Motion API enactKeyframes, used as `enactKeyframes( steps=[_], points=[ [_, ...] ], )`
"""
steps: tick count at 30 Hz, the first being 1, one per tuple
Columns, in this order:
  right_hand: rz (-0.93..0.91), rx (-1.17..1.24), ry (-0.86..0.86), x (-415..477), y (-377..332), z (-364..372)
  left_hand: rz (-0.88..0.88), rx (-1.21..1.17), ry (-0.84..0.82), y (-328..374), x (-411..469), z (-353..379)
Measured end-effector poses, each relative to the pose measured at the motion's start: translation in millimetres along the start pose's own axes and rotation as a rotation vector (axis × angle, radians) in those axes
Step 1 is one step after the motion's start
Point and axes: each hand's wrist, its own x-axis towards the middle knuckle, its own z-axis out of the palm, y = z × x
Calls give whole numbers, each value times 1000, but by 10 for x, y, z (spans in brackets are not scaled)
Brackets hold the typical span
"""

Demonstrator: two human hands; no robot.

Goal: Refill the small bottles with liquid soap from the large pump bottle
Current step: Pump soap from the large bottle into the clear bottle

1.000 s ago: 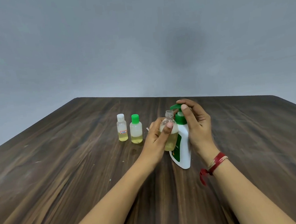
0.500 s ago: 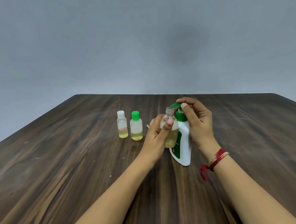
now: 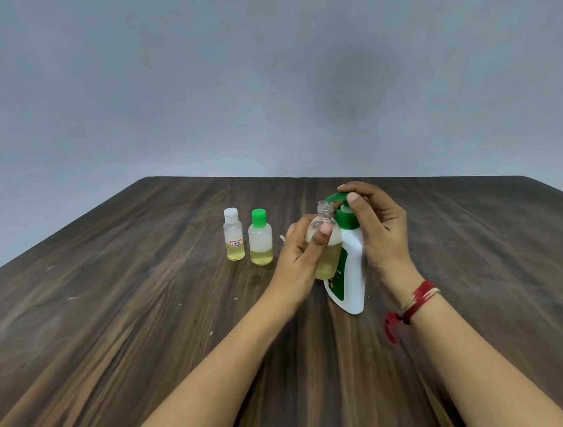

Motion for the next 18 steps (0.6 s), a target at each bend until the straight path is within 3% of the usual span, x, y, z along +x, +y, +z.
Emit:
enactKeyframes(
  steps=[18],
  points=[
    [-11,0,-7,-9,10,2,-1,7,0,-18,0,-6]
  ],
)
